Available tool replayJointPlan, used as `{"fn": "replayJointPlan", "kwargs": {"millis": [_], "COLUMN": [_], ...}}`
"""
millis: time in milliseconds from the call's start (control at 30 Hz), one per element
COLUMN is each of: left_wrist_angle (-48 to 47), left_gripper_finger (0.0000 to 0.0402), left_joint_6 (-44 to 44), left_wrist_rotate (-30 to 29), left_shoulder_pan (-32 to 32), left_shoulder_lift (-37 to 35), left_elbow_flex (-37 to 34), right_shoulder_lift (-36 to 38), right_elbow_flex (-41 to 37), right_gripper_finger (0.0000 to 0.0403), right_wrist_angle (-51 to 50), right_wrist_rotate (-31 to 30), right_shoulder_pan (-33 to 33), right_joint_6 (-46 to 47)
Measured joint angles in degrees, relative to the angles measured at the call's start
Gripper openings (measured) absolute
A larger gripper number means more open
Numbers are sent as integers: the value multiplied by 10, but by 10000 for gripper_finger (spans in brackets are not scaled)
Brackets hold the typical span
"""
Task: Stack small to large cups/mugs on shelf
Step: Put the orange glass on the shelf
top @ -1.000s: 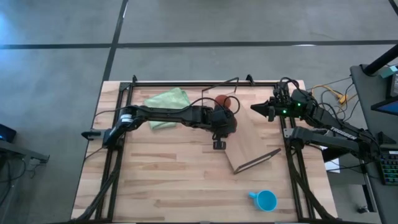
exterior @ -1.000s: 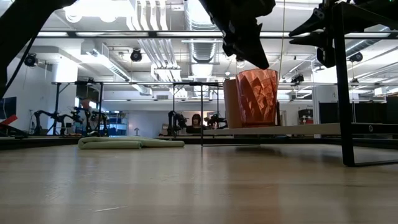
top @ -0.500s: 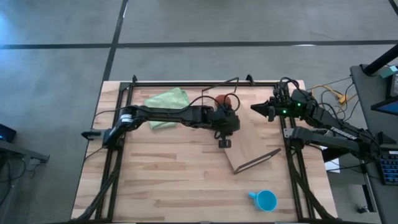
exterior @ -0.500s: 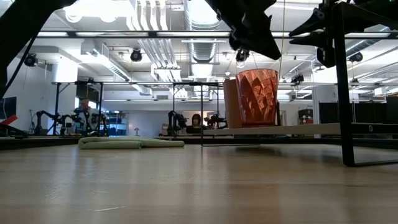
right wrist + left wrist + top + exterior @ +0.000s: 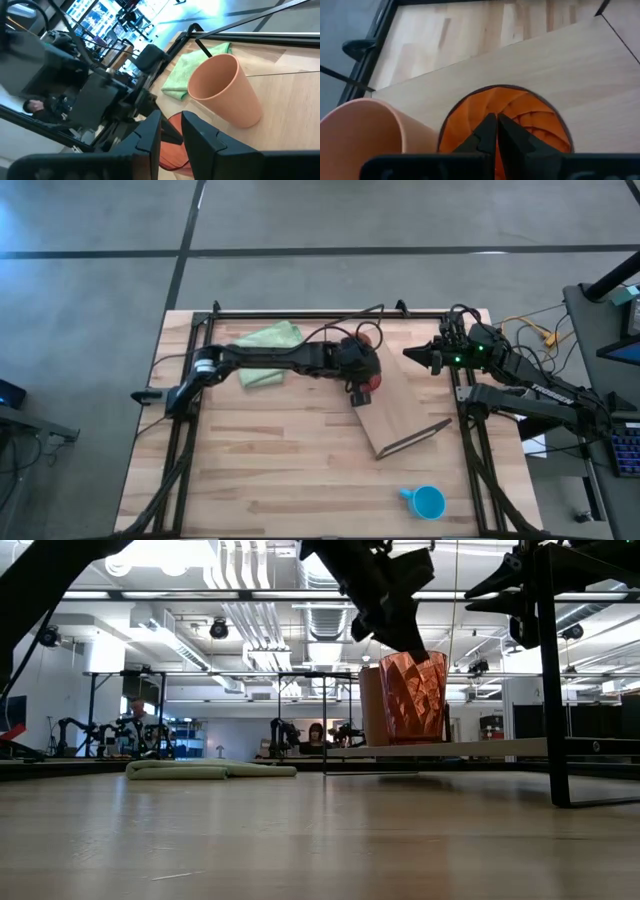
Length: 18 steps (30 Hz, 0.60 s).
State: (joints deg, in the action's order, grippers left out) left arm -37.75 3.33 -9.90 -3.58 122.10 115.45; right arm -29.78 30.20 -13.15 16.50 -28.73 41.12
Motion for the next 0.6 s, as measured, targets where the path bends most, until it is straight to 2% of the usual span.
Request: {"fn": "replayJointPlan", "kwargs": {"millis": [200,600], "left_wrist_angle": [1,83], "left_gripper_finger": [0,0], "left_joint_6": [-29,-31], "left_wrist_rotate": [25,54], "left_shoulder_pan": [-4,-4], "left_shoulder_lift": [0,0], "left_elbow_flex": [-32,-53], "right_shoulder_lift": [0,0], "right_elbow_flex": [0,0], "right_gripper_finger": [73,73], "right_wrist_angle": [0,0], "right_wrist_rotate": [0,0], "right_shoulder_pan": [0,0], "right_joint_6": [0,-1]}}
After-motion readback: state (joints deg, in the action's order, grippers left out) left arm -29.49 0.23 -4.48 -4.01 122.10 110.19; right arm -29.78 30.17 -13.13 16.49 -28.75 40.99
